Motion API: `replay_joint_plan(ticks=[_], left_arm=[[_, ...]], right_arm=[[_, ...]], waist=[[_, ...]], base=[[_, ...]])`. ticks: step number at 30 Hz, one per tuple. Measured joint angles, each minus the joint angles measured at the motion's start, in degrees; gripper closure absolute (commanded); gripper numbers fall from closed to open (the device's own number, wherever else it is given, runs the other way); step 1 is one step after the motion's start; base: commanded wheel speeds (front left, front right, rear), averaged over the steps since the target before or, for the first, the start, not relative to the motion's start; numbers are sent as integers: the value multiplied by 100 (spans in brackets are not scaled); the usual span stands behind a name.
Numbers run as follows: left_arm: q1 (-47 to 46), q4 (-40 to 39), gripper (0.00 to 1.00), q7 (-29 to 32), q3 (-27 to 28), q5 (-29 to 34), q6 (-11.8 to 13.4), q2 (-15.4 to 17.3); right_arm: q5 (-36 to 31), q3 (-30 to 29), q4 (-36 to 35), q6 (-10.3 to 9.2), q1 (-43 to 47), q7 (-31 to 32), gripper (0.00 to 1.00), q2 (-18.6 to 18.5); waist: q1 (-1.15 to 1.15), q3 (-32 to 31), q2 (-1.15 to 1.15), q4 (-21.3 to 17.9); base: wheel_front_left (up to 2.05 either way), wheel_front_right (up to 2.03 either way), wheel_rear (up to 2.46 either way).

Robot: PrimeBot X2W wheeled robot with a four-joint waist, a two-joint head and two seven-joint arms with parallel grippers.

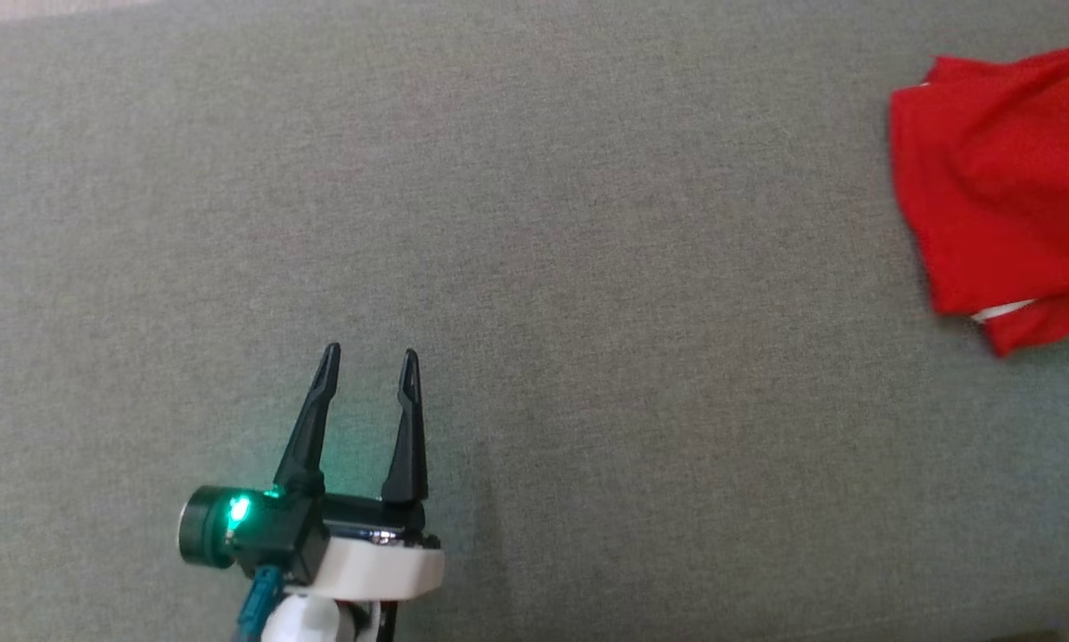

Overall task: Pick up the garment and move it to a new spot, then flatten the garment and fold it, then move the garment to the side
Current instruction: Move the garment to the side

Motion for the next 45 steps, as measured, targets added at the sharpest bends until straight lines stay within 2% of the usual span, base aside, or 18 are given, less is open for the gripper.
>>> replay_joint_plan(ticks=[3, 4, 5, 6, 10, 16, 22, 26, 27, 35, 40, 45], left_arm=[[-76, 24, 0, 0, 34, 12, -46, 0], [-98, 26, 0, -1, 36, 12, -48, 0], [-116, 35, 0, 0, 37, 12, -49, -1], [-133, 54, 0, 0, 37, 12, -52, -2], [-183, 131, 0, -1, 44, 12, -99, -3], [-142, 185, 0, -1, 62, 12, -100, -4], [192, 301, 0, -9, 104, 12, -146, -7], [398, 387, 0, -9, 132, 10, -168, -7], [499, 421, 0, -9, 148, -5, -191, -7], [931, 469, 0, -8, 227, -167, -141, -5], [1121, 394, 0, -8, 298, -166, -134, -4], [1280, 211, 0, -8, 371, -132, -149, -2]], right_arm=[[-157, -220, 36, 0, -47, 100, 100, 16], [-209, -272, 55, 0, -58, 144, 80, 31], [-263, -335, 73, 0, -59, 172, 48, 58], [-320, -405, 90, 0, -59, 178, 0, 104], [-653, -645, 87, 0, -56, 143, 0, 423], [-1010, -655, -265, 0, 339, -11, 0, 1159], [-1145, -64, -390, 0, 1099, -235, 0, 1942], [-1144, 341, -392, 0, 1422, -672, 0, 2405], [-1128, 566, -376, 0, 1633, -965, 0, 2609], [-1165, 958, 23, 0, 2514, -2547, 0, 3071], [-1575, 940, 91, 0, 2785, -2925, 0, 3307], [-2466, 153, -948, 0, 3174, -2943, 0, 3590]], waist=[[0, 53, 0, -11], [0, 63, 0, -9], [0, 67, 0, -3], [0, 67, 0, 6], [0, -10, 0, 36], [-1, -348, 0, 78], [-1, -847, 0, 137], [-2, -1199, 0, 213], [-2, -1383, 0, 262], [-2, -1984, 0, 502], [-2, -2211, 0, 630], [-1, -2313, 0, 708]], base=[[0, 0, 0], [0, 0, 0], [0, 0, 0], [0, 0, 0], [0, 0, 0], [0, 0, 0], [0, 0, 0], [0, 0, 0], [0, 0, 0], [0, 0, 0], [0, 0, 0], [0, 0, 0]])
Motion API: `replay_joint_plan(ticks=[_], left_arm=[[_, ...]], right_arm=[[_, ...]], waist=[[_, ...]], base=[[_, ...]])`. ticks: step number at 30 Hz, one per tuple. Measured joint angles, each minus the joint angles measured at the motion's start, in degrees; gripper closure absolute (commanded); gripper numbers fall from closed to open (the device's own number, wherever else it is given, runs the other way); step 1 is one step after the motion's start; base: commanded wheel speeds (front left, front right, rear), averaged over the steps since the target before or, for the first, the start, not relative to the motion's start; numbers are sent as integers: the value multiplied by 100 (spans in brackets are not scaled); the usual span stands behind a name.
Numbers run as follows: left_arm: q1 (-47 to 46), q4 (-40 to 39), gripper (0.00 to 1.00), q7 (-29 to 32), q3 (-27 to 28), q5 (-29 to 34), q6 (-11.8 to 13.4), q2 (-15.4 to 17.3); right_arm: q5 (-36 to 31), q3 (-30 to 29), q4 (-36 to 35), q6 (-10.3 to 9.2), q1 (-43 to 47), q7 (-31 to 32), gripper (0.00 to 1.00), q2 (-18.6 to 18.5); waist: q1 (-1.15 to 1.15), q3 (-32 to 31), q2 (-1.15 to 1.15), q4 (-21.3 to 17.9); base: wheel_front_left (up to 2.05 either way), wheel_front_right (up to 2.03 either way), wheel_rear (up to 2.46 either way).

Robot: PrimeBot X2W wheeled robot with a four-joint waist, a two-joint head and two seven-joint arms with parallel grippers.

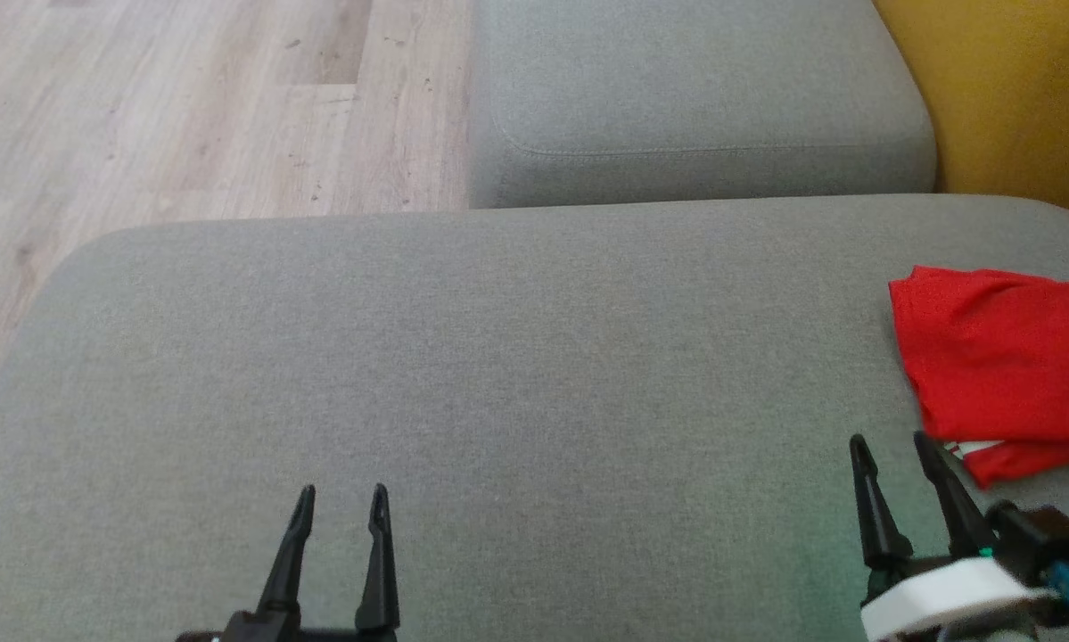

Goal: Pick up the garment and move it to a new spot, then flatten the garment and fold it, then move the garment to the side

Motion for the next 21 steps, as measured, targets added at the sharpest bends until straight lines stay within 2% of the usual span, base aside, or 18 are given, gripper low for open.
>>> replay_joint_plan(ticks=[6, 21], left_arm=[[54, -142, 0, -1, 73, 83, -43, 0], [137, -44, 0, 0, 105, 85, -34, 0]], right_arm=[[-378, -380, -508, 0, 727, 0, 0, 393], [-603, -392, -712, 0, 789, 0, 0, 448]], waist=[[0, -46, 0, 69], [0, -105, 0, 94]], base=[[0, 0, 0], [0, 0, 0]])
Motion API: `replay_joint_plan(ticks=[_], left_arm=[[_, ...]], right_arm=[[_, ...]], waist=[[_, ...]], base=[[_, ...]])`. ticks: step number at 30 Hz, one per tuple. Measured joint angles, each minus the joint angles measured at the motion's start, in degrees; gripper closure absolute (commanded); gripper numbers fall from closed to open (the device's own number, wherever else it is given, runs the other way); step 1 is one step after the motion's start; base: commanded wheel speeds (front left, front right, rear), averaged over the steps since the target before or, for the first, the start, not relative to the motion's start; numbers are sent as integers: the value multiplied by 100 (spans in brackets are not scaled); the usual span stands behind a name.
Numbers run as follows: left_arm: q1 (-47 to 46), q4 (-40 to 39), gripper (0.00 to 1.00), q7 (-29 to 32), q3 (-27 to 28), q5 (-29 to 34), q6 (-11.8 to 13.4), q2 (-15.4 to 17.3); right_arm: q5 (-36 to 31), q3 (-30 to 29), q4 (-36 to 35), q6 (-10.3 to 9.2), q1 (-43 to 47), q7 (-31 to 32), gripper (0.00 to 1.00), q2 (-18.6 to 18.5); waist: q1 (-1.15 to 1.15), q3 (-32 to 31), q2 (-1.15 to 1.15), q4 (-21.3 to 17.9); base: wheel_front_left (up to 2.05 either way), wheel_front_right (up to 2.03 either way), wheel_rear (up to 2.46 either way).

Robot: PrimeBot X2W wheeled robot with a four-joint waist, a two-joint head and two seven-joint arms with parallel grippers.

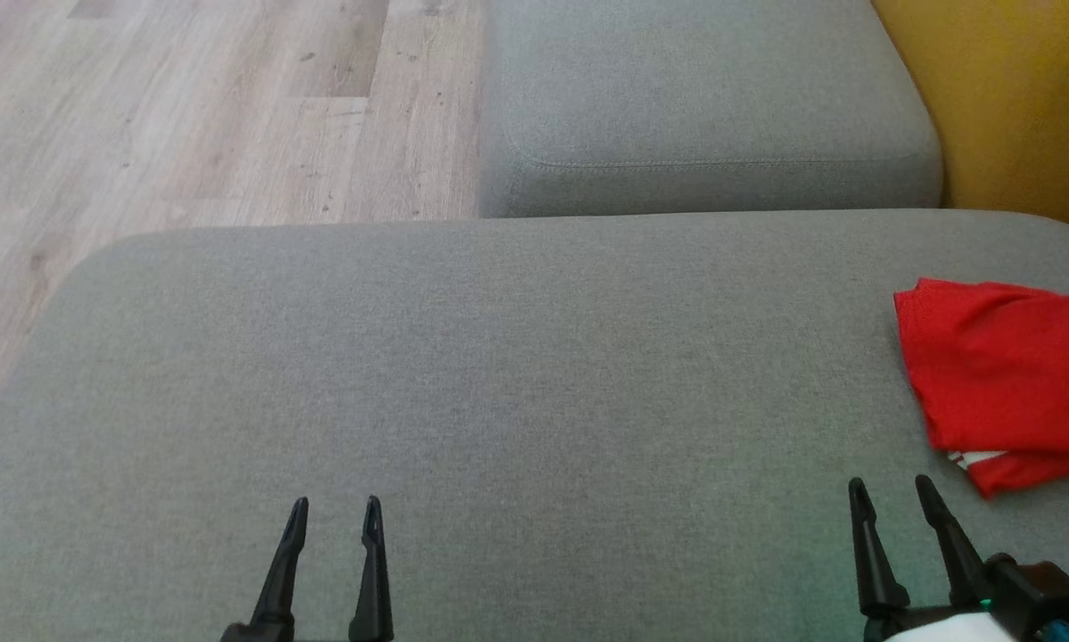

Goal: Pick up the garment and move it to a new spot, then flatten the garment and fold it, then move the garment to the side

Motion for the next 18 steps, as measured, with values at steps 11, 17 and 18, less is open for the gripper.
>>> replay_joint_plan(ticks=[11, 17, 18], left_arm=[[26, 11, 0, 0, 58, 52, 1, 0], [69, 80, 100, 0, 127, 101, -3, 0], [85, 183, 100, 1, 124, 101, -7, 0]], right_arm=[[-49, 88, 30, 0, 29, 0, 0, 10], [-49, 167, 141, 0, 65, 5, 100, 21], [-49, 181, 230, 0, 85, 10, 100, 24]], waist=[[0, -101, 0, 17], [0, -130, 0, 40], [0, -130, 0, 40]], base=[[0, 0, 0], [0, 0, 0], [0, 0, 0]])
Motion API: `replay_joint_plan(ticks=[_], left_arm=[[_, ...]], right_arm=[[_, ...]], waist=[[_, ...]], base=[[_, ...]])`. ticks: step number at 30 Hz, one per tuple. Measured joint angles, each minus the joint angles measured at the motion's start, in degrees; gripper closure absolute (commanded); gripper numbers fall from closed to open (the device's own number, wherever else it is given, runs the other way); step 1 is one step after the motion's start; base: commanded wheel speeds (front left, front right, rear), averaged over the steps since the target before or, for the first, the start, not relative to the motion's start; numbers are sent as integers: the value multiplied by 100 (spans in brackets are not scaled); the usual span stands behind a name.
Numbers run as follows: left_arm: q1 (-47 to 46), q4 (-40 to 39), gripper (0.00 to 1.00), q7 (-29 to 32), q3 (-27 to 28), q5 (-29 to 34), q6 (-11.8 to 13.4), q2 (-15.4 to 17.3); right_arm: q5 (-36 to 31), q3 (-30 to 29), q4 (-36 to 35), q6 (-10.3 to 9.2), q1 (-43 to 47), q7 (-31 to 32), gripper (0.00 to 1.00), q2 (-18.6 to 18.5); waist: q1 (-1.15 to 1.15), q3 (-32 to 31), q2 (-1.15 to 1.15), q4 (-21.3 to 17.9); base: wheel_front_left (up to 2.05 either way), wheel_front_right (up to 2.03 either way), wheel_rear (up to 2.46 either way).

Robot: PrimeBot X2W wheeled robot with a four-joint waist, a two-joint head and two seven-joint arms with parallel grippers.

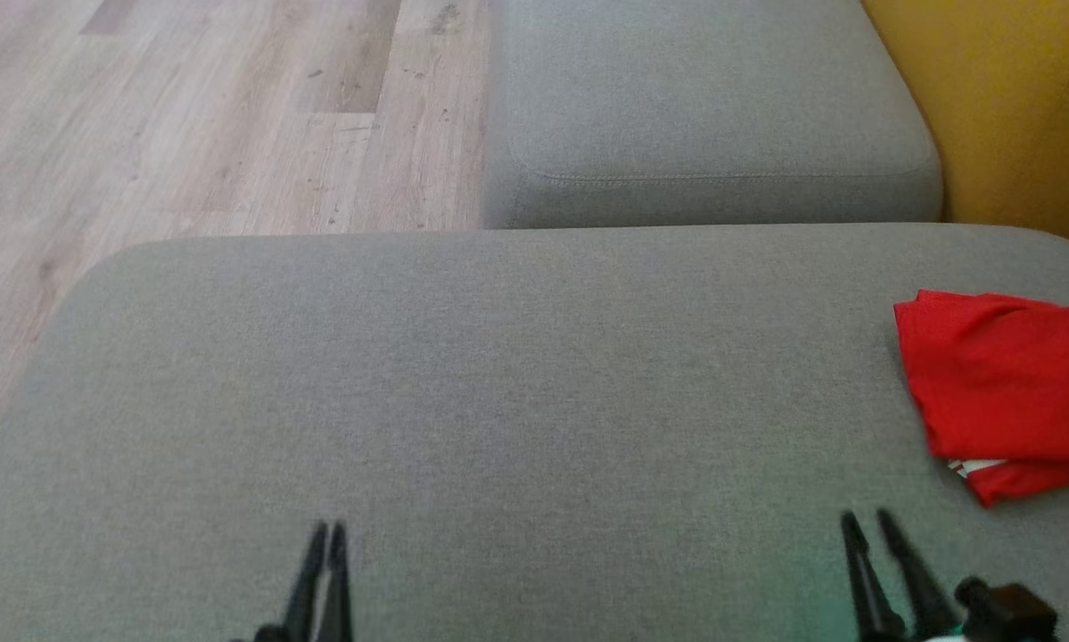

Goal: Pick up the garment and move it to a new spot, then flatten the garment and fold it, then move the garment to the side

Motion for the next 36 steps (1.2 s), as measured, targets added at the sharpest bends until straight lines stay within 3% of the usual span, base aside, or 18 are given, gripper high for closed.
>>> replay_joint_plan(ticks=[5, 36], left_arm=[[231, 369, 100, 32, 0, -98, -2, 1], [-161, 499, 100, 417, 249, -2293, -311, 48]], right_arm=[[81, 43, 376, 0, 171, 11, 100, 8], [2086, -231, 365, 0, -168, 514, 100, 83]], waist=[[0, 12, 0, -9], [1, 192, 0, -135]], base=[[0, 0, 0], [0, 0, 0]])
